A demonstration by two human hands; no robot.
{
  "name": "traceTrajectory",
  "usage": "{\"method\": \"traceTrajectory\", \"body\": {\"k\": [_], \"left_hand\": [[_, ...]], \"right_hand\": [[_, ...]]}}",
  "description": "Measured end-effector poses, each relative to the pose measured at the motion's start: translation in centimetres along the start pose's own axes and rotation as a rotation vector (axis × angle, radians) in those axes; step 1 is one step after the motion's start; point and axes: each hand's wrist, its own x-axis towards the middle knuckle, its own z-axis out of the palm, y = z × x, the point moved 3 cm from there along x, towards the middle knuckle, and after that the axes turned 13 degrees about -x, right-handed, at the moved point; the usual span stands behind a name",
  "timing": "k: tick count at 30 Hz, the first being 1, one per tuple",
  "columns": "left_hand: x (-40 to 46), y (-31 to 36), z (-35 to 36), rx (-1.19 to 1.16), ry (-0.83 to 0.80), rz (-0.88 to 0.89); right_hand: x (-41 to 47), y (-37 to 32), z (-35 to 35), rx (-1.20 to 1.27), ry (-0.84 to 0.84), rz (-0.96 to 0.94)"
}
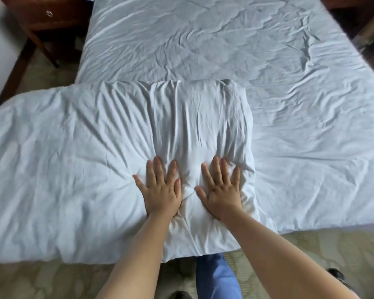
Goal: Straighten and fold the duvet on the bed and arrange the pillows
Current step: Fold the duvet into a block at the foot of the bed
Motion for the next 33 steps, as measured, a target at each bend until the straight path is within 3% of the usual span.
{"method": "traceTrajectory", "body": {"k": [4, 7, 12, 15, 22, 26, 28, 31, 33], "left_hand": [[-2.3, -2.4, -3.9, 0.047, -0.124, 0.101], [-4.5, -5.2, -6.8, 0.194, -0.126, 0.203], [-7.3, -10.0, -11.7, 0.125, -0.064, 0.059], [-6.0, -13.4, -14.3, 0.056, -0.043, -0.035], [2.0, -19.4, -14.3, 0.022, -0.110, -0.055], [5.6, -21.5, -13.2, 0.043, -0.214, 0.169], [8.6, -23.2, -13.8, -0.110, -0.263, 0.194], [13.4, -25.8, -14.5, -0.447, -0.399, 0.036], [14.9, -26.3, -14.2, -0.527, -0.435, 0.049]], "right_hand": [[-2.1, -1.3, -3.9, -0.022, -0.003, 0.047], [-4.0, -3.6, -6.5, 0.006, -0.013, 0.059], [-6.4, -10.0, -10.2, -0.042, -0.039, -0.204], [-5.9, -14.0, -12.7, -0.004, 0.036, -0.300], [2.8, -19.6, -15.3, 0.198, 0.127, -0.125], [6.8, -21.9, -13.2, 0.126, 0.200, -0.031], [7.6, -22.6, -11.2, 0.127, 0.207, -0.011], [8.2, -23.6, -9.8, 0.129, 0.209, 0.035], [8.9, -24.2, -10.2, 0.143, 0.215, 0.082]]}}
